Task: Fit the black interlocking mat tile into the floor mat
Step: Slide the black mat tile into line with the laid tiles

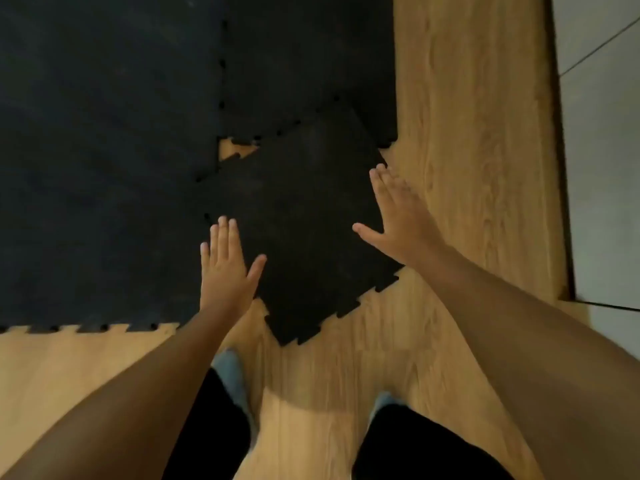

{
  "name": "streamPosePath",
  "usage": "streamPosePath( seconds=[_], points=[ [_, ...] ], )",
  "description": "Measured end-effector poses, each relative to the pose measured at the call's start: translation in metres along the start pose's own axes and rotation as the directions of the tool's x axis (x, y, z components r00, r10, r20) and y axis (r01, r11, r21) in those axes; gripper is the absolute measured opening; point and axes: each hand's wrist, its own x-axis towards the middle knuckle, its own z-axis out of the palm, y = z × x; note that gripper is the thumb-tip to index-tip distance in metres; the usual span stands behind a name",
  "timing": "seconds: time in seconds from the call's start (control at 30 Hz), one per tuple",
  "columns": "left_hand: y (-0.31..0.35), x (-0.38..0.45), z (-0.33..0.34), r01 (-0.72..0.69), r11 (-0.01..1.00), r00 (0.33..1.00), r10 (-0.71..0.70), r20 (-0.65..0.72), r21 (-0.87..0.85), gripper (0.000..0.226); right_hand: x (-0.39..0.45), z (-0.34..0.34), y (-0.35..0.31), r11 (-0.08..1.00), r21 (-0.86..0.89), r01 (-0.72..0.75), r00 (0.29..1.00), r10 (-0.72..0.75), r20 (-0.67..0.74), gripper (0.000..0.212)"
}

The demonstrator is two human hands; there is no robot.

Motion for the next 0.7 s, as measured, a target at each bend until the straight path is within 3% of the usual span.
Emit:
streamPosePath(
  seconds=[0.07, 0.13, 0.2, 0.27, 0.4, 0.53, 0.63, 0.67, 0.7],
  points=[
    [-0.019, 0.013, 0.055, 0.201, 0.978, 0.978, -0.197, 0.076, -0.056, 0.102, 0.01, 0.054, 0.023, 0.997, -0.015, -0.079, 0.994, 0.08, 0.069, 0.108],
    [-0.036, 0.022, 0.104, 0.414, 0.903, 0.898, -0.383, 0.219, -0.117, 0.12, 0.014, 0.109, 0.045, 0.982, -0.034, -0.188, 0.962, 0.191, 0.195, 0.123],
    [-0.049, 0.033, 0.142, 0.53, 0.839, 0.828, -0.48, 0.289, -0.125, 0.13, 0.024, 0.149, 0.069, 0.968, -0.041, -0.246, 0.937, 0.249, 0.246, 0.134],
    [-0.054, 0.04, 0.167, 0.569, 0.819, 0.802, -0.534, 0.266, -0.071, 0.135, 0.035, 0.174, 0.09, 0.966, -0.057, -0.251, 0.93, 0.257, 0.261, 0.139],
    [-0.048, 0.034, 0.188, 0.581, 0.81, 0.813, -0.575, 0.091, -0.072, 0.132, 0.05, 0.19, 0.111, 0.956, -0.158, -0.248, 0.929, 0.281, 0.243, 0.141],
    [-0.065, 0.023, 0.187, 0.674, 0.656, 0.703, -0.711, 0.022, -0.34, 0.116, 0.052, 0.188, 0.116, 0.911, -0.018, -0.411, 0.899, 0.409, 0.156, 0.132],
    [-0.069, 0.028, 0.178, 0.64, 0.633, 0.711, -0.702, 0.024, -0.435, 0.1, 0.057, 0.184, 0.119, 0.86, 0.08, -0.504, 0.859, 0.49, 0.148, 0.127],
    [-0.07, 0.034, 0.171, 0.687, 0.56, 0.654, -0.755, 0.057, -0.462, 0.099, 0.061, 0.178, 0.121, 0.833, 0.127, -0.539, 0.841, 0.522, 0.144, 0.122],
    [-0.073, 0.042, 0.164, 0.74, 0.414, 0.556, -0.82, 0.136, -0.53, 0.099, 0.067, 0.171, 0.124, 0.784, 0.195, -0.589, 0.808, 0.571, 0.143, 0.115]
  ],
)
